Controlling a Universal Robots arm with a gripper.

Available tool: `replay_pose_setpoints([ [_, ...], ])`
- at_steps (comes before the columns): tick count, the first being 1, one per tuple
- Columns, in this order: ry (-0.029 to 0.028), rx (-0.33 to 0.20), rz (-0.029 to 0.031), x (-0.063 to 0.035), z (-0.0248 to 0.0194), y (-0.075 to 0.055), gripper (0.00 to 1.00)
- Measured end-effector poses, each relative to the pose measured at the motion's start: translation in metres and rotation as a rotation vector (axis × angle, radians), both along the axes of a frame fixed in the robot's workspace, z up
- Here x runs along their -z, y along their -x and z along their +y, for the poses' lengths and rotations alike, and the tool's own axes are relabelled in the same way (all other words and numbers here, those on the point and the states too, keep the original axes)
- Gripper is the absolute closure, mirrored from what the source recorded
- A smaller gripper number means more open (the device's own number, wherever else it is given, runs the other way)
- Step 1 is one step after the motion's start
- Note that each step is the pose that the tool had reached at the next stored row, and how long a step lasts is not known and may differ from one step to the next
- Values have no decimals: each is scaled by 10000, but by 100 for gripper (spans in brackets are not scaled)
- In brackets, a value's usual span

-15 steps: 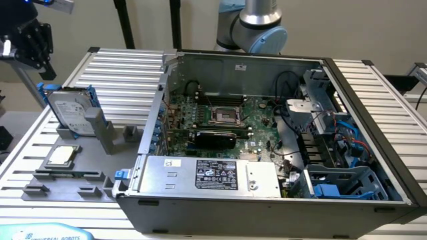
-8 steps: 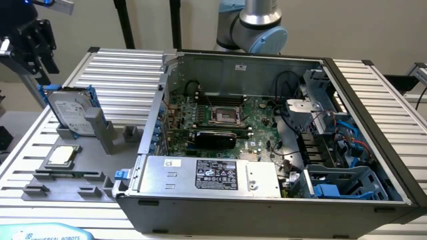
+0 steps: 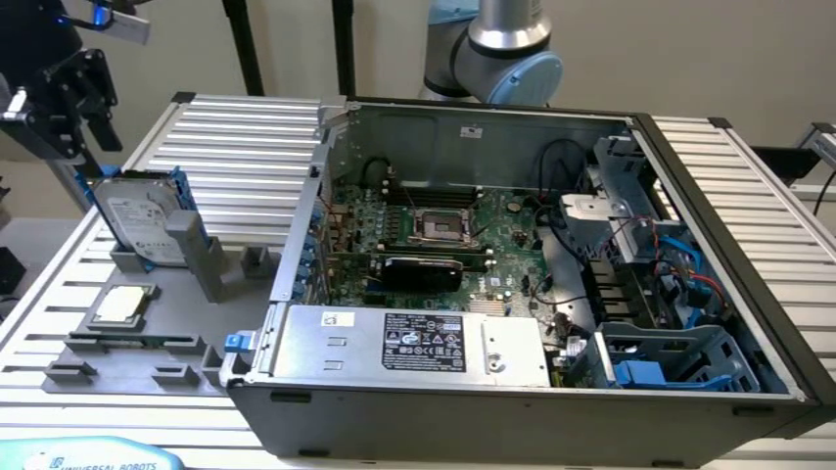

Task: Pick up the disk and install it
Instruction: 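Pick up the disk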

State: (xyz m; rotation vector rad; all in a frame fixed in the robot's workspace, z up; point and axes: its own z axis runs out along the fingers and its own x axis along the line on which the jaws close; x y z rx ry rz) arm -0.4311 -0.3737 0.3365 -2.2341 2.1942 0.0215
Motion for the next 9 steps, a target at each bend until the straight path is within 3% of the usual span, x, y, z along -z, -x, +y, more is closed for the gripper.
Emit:
replay_pose_setpoints([
  [9,0,292,-1,163,-1,8,46],
])
